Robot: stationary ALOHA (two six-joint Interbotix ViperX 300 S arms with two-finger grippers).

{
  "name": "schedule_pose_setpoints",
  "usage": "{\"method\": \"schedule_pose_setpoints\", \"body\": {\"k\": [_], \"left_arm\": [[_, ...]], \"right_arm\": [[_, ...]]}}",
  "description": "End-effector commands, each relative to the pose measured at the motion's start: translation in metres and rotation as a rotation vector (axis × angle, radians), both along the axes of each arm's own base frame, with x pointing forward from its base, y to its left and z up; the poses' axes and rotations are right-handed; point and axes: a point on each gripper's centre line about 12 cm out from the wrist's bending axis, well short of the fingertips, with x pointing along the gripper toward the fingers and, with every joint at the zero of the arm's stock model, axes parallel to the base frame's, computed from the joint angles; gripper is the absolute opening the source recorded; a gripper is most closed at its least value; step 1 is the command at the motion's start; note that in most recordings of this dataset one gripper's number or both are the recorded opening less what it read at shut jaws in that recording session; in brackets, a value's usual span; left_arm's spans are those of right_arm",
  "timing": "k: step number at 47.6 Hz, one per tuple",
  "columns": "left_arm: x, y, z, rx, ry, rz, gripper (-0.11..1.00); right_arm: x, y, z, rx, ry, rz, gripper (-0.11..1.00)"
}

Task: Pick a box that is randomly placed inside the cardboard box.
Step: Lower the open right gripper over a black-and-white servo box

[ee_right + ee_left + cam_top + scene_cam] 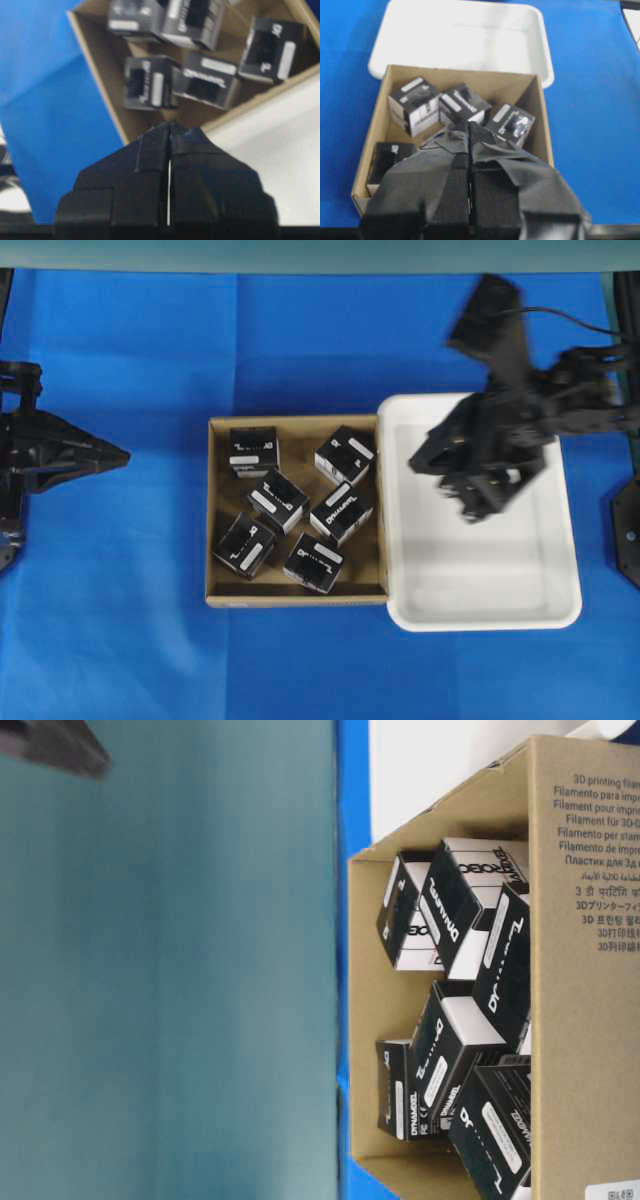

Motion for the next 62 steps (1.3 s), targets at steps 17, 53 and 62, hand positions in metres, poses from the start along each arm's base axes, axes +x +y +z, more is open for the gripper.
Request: {"method": "schedule_pose_setpoints", "body": {"k": [17, 53, 62], "left_arm": [[0.003, 0.001, 0.01, 0.003, -0.024, 0.003, -0.07], [0.003, 0.001, 0.009, 0.005, -0.021, 0.002, -0.07], [0.003, 0.001, 0.009, 0.007, -0.018, 0.002, -0.07]], "right_arm": [[0.07, -0.018, -0.043, 0.041, 0.255, 0.008, -0.02], [0.094, -0.045, -0.089, -0.001, 0.335, -0.001, 0.17], [0.093, -0.055, -0.098, 0.013, 0.341, -0.044, 0.67]]}}
